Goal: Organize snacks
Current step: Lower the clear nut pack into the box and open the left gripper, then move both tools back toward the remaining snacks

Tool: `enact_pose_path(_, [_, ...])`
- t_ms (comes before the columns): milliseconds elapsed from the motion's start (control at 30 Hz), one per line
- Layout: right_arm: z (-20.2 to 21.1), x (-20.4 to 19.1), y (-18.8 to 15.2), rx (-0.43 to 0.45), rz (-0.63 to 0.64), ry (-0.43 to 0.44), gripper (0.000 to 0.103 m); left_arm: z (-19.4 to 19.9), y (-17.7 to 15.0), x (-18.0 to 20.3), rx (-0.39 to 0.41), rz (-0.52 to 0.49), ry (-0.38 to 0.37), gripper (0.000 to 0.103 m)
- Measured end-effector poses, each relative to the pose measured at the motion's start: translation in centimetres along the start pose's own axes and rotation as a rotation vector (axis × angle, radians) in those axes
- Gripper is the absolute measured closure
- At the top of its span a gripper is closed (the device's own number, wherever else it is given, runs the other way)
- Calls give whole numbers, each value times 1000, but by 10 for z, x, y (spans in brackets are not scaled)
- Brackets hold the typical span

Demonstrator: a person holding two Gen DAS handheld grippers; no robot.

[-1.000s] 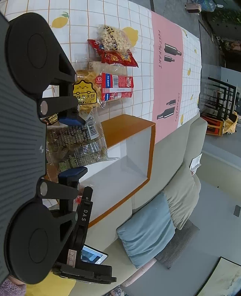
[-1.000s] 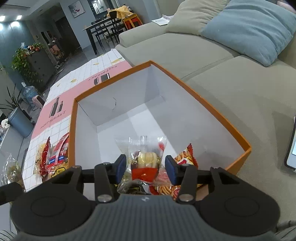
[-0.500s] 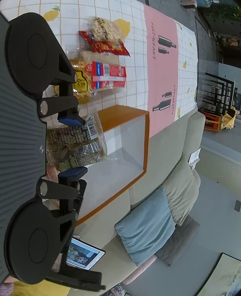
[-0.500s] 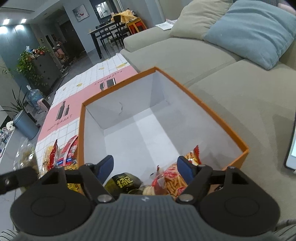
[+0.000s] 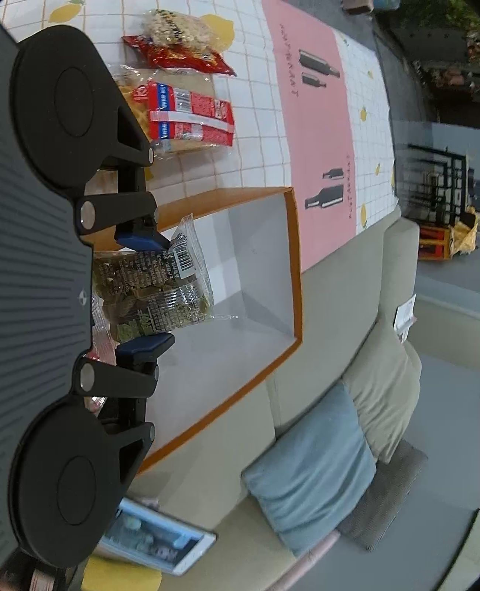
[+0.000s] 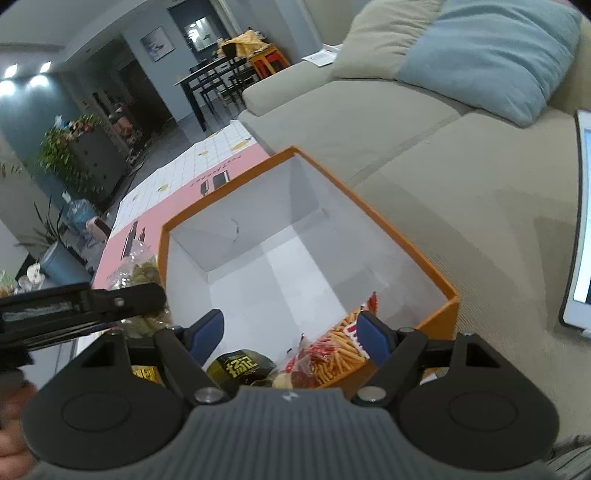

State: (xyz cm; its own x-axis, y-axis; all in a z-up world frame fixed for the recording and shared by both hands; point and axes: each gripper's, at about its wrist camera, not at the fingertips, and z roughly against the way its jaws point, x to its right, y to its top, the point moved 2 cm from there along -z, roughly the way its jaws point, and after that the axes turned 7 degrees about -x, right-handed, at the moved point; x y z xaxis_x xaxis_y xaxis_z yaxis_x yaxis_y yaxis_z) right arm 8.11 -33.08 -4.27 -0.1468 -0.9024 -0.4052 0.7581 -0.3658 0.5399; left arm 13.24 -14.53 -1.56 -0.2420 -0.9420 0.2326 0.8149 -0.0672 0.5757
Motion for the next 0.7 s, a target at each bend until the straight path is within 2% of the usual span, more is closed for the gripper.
enact_pose_path(133, [3,7,1,12,-36,27,26,-18,1,0,-34,3,37,54])
enact_pose_path(333, [2,8,1,13,-47,33,26,-33,3,7,-74,4,28,57])
enact_pose_path(467, [0,7,2,11,-43,26,26,-50,3,15,-149,-34,36,56])
enact_pose_path(500, [-1,6,2,10,-42,26,26,-52,3,16,-151,-37,44,53])
enact_pose_path(567, [-1,7,2,9,-43,27,26,-52,3,18,-139,-56,65,36])
enact_pose_path(700, [1,8,2,11,-45,31,26,-45,1,20,-104,-89,103,27])
